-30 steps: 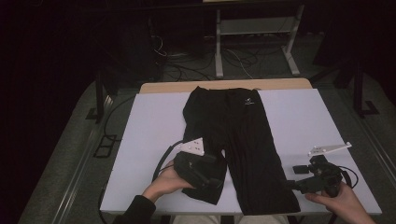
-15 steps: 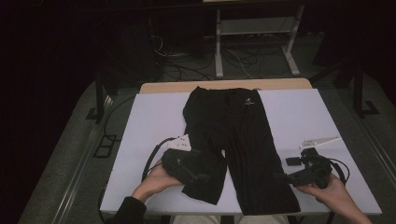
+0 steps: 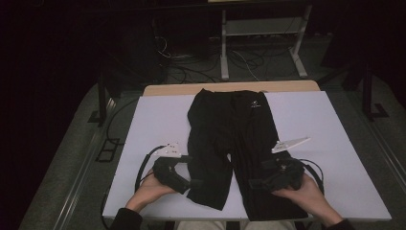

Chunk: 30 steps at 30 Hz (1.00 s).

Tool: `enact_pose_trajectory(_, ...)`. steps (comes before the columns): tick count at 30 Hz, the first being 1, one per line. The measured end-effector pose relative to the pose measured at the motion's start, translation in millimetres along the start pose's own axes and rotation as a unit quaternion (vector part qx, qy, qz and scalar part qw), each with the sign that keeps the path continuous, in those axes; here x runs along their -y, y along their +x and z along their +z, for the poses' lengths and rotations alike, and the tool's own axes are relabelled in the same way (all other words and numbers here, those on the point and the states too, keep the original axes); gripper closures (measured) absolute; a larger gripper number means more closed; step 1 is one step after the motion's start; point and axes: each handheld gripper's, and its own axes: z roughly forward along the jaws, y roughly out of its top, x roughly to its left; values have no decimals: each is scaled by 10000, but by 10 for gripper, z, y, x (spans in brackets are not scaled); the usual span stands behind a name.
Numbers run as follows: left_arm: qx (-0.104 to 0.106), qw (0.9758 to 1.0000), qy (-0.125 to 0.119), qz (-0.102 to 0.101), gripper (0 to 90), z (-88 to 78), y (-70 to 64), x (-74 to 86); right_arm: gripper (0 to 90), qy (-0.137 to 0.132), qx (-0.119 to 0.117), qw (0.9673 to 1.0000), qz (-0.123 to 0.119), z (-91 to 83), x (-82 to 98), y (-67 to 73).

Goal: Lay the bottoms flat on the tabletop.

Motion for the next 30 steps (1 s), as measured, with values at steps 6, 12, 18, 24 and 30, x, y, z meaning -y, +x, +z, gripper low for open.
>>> enact_pose_trajectory(6, -99, 9998, -100, -119, 0, -31, 45, 55, 41, 233, -315, 9990, -193, 309, -33, 179)
enact_pose_trajectory(12, -126, 9997, -123, -177, 0, -17, 69, 85, 77, 389, -551, 9969, -409, 550, -38, 337)
enact_pose_trajectory(18, -139, 9996, -133, -225, 0, -8, 85, 106, 147, 555, -654, 9943, -635, 778, -23, 459)
enact_pose_trajectory(24, -133, 9996, -147, -222, 0, -2, 87, 108, 200, 672, -613, 9923, -845, 946, -6, 523)
enact_pose_trajectory(30, -131, 9995, -159, -230, 0, -9, 93, 108, 278, 762, -141, 9876, -1362, 1065, 45, 608)
